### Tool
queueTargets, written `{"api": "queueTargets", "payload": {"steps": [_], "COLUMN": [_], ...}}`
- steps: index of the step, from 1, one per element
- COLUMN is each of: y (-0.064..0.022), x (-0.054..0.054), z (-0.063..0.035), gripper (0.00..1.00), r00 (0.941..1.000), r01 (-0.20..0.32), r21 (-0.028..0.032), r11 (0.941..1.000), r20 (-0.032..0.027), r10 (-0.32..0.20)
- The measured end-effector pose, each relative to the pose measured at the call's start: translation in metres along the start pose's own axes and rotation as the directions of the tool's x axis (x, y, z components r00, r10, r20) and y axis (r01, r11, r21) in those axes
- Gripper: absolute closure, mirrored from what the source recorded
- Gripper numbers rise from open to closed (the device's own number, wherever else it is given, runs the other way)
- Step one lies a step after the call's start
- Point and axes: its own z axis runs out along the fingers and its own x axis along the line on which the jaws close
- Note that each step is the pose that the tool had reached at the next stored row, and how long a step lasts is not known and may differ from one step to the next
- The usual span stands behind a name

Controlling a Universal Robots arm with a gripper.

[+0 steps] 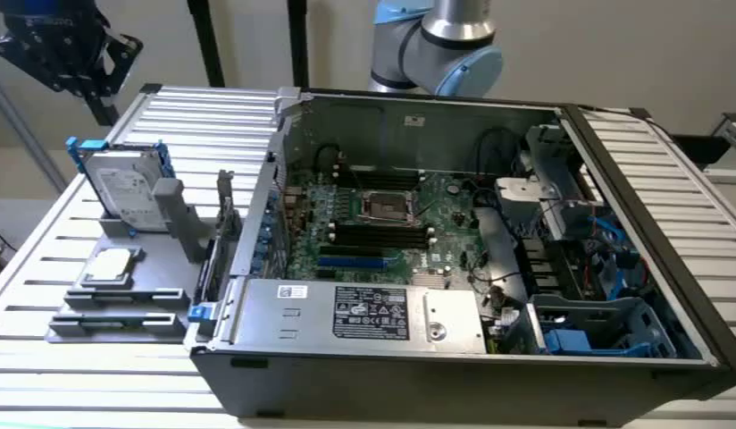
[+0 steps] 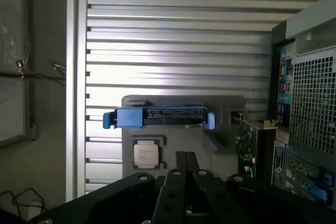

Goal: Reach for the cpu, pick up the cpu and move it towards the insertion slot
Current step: 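Pick up the cpu and move it towards the insertion slot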

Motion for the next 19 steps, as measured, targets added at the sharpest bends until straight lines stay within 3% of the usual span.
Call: {"api": "queueTargets", "payload": {"steps": [15, 19], "y": [-0.0002, -0.0052], "x": [0.0001, 0.0031], "z": [0.0, 0.001], "gripper": [0.89, 0.89], "r00": [1.0, 1.0], "r01": [0.0, 0.0], "r21": [0.0, 0.0], "r11": [1.0, 1.0], "r20": [-0.0001, 0.0001], "r10": [0.0, 0.0]}}
